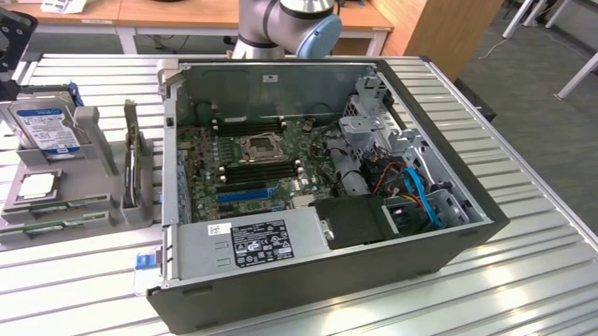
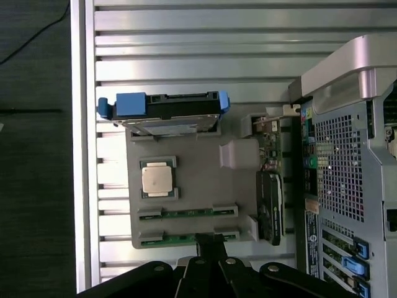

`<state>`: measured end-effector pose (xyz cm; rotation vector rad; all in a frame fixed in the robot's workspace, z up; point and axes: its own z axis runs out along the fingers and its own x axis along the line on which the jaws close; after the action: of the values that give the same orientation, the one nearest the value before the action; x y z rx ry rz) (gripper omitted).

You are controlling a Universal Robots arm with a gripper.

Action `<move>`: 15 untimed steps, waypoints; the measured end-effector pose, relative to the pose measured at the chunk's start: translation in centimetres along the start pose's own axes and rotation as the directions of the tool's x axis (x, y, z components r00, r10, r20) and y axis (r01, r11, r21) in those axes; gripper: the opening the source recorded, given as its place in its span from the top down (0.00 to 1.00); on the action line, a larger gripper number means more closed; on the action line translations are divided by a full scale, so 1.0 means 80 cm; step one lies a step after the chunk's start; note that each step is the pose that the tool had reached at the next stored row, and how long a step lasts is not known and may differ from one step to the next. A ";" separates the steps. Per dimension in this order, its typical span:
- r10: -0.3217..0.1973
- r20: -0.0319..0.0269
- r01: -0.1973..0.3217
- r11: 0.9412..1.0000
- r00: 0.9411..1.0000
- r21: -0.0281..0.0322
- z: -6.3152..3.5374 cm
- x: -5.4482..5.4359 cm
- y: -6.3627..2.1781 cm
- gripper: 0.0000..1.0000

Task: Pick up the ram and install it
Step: 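Pick up the ram and move it above insertion slot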

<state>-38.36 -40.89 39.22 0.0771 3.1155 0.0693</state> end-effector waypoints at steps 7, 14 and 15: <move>-0.099 -0.004 0.099 0.995 0.995 -0.003 0.000 0.000 0.000 0.90; -0.220 -0.009 0.220 0.976 0.976 -0.006 0.000 0.000 0.000 0.90; -0.237 -0.010 0.237 0.971 0.971 -0.007 0.000 0.000 0.000 0.90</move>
<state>-38.35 -40.89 39.20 -0.2966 3.1077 0.0736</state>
